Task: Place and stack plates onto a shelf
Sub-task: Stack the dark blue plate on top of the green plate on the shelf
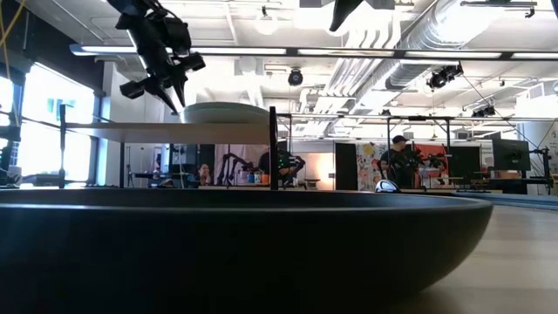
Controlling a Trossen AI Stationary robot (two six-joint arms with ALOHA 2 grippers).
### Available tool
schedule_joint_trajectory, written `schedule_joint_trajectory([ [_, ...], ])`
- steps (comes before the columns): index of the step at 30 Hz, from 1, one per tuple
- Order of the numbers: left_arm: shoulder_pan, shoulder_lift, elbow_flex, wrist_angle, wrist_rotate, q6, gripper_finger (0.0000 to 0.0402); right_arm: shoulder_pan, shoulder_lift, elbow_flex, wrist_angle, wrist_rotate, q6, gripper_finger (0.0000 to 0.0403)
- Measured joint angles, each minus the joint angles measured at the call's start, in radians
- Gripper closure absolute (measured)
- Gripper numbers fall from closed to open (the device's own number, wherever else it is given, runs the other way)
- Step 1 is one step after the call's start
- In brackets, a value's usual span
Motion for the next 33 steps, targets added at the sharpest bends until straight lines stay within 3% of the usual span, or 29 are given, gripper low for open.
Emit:
schedule_joint_trajectory([
  [7,-0.002,-0.053,0.000,-0.001,0.054,0.065,0.0332,0.000,0.000,0.000,-0.049,-0.006,0.056,0.0272],
  [9,-0.011,-0.081,0.000,-0.001,0.107,0.085,0.0332,-0.003,0.000,0.000,-0.093,-0.055,0.077,0.0272],
  [12,-0.059,-0.129,0.000,-0.001,0.141,0.095,0.0332,-0.016,0.000,0.000,-0.102,-0.209,0.119,0.0272],
  [20,-0.290,-0.221,0.000,-0.002,0.138,0.175,0.0332,-0.010,0.001,0.000,-0.104,-0.352,0.389,0.0272],
  [28,-0.559,-0.257,0.000,-0.031,0.158,0.230,0.0332,0.120,0.004,0.000,-0.103,-0.358,0.777,0.0272],
  [33,-0.718,-0.263,-0.004,-0.072,0.157,0.243,0.0332,0.246,0.024,0.000,-0.103,-0.304,1.002,0.0272],
])
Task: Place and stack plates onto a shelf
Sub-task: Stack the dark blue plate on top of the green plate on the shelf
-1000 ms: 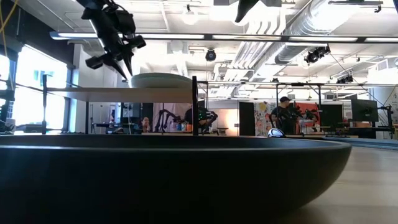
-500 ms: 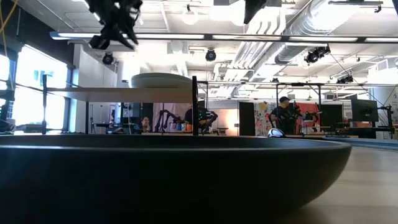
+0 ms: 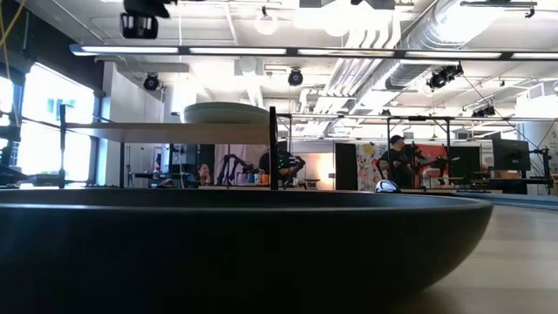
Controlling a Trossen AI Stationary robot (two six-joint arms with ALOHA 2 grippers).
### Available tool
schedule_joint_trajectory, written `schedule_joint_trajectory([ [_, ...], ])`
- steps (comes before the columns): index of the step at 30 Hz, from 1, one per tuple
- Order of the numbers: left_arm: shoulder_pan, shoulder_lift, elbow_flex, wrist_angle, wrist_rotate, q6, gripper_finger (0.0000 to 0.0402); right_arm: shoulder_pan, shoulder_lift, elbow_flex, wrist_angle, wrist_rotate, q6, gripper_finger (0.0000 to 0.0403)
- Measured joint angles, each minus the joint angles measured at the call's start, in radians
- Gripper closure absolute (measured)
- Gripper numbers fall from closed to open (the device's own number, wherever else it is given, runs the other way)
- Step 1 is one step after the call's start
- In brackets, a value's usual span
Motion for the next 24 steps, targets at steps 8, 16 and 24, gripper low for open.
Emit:
schedule_joint_trajectory([
  [8,-0.195,0.009,0.000,-0.005,-0.052,-0.018,0.0332,0.179,0.081,0.000,0.000,0.024,0.309,0.0272],
  [16,-0.310,0.008,0.000,-0.003,-0.202,-0.063,0.0332,0.312,0.200,0.000,0.000,0.023,0.495,0.0272],
  [24,-0.338,0.015,0.000,-0.002,-0.323,-0.095,0.0332,0.421,0.302,0.000,0.000,-0.010,0.630,0.0272],
])
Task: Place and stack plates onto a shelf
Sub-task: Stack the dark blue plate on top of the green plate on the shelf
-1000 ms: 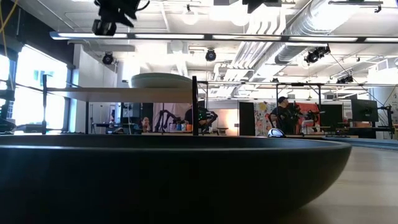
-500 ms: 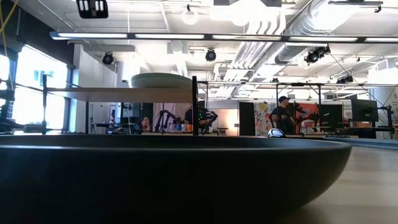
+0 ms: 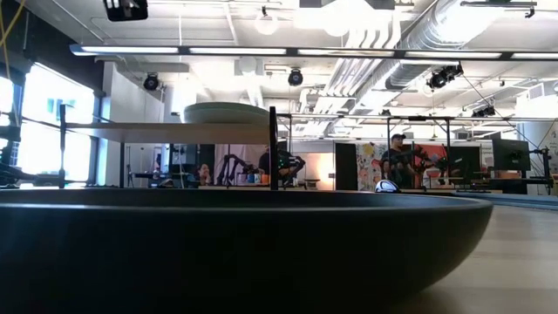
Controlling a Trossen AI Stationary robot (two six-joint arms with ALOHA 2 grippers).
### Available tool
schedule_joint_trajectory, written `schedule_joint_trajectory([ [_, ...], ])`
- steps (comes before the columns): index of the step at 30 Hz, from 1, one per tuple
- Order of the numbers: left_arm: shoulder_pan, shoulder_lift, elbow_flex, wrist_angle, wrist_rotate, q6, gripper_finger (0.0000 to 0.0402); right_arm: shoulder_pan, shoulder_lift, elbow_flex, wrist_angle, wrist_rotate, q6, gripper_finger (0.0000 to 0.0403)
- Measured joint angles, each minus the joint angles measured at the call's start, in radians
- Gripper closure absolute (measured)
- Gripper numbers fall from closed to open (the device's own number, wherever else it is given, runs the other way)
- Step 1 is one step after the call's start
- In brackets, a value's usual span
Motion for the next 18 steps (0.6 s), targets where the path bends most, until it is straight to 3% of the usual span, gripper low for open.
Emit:
schedule_joint_trajectory([
  [6,0.007,0.021,0.000,0.005,-0.126,0.026,0.0332,0.068,0.051,0.000,0.000,-0.046,0.115,0.0272],
  [18,0.009,0.105,0.000,0.005,-0.124,0.051,0.0332,0.210,0.128,0.000,0.007,-0.108,0.454,0.0272],
])
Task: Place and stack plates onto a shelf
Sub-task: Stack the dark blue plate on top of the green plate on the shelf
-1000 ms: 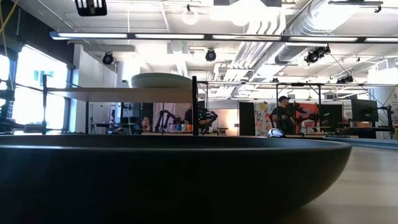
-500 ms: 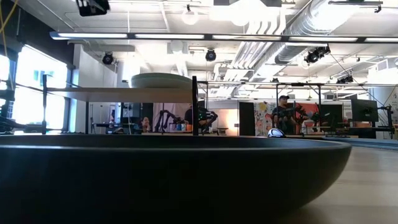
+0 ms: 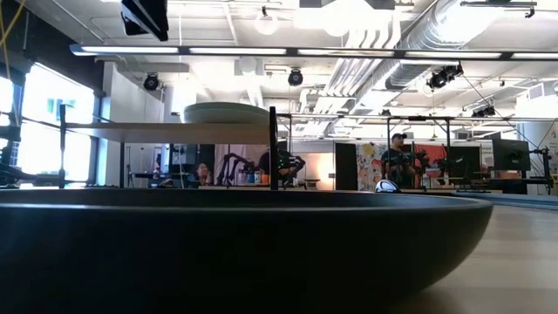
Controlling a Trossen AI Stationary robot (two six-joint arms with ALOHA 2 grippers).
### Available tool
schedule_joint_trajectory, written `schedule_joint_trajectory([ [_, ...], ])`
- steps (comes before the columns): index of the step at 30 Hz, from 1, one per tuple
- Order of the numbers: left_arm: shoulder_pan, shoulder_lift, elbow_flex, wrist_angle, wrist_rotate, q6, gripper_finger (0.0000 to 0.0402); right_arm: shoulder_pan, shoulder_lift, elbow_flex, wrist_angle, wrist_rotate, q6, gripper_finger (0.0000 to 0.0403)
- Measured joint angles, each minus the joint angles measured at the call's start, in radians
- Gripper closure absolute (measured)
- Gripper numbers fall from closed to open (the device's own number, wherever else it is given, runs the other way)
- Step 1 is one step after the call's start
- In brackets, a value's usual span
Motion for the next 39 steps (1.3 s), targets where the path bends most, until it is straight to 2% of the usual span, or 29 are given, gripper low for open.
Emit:
schedule_joint_trajectory([
  [4,0.000,0.023,0.000,0.000,0.000,0.000,0.0332,0.037,0.022,0.000,-0.007,0.005,0.064,0.0272],
  [26,0.000,0.037,0.000,0.000,0.002,0.002,0.0332,0.067,0.229,0.000,-0.008,-0.121,0.058,0.0272],
  [39,0.000,0.036,0.000,0.000,0.001,0.002,0.0332,0.067,0.234,0.000,-0.008,-0.159,0.055,0.0272],
])
